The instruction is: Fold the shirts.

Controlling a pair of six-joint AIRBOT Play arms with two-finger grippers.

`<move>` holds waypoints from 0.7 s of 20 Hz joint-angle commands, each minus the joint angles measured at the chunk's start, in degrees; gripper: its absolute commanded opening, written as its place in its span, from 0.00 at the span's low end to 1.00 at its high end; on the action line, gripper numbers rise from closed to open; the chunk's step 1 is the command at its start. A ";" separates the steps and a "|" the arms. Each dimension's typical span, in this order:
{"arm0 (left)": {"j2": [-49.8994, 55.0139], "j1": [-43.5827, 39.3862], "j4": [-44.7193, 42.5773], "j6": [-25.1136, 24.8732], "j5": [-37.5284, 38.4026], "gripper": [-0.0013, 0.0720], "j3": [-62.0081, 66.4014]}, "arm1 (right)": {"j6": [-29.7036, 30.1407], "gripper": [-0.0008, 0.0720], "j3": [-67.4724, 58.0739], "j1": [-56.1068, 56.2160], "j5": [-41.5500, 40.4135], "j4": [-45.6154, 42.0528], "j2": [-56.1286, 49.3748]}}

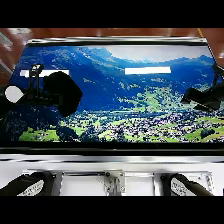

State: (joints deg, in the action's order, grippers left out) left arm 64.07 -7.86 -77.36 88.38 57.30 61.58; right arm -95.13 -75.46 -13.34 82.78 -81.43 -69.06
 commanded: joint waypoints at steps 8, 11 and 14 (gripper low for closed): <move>19.19 8.72 4.81 3.91 -5.99 1.00 13.42 | 1.36 0.96 0.00 -0.04 -8.17 -0.11 -0.07; 33.53 11.96 4.94 3.91 4.22 1.00 26.75 | 1.33 0.96 0.00 -0.04 -8.85 -0.11 -0.07; 44.35 12.02 4.98 5.42 8.50 1.00 36.72 | 1.33 0.96 0.00 -0.04 -8.87 -0.11 -0.07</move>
State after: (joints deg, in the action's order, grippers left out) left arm 98.30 2.94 -72.42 92.42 59.90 88.95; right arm -93.82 -75.46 -13.34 74.48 -81.49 -69.10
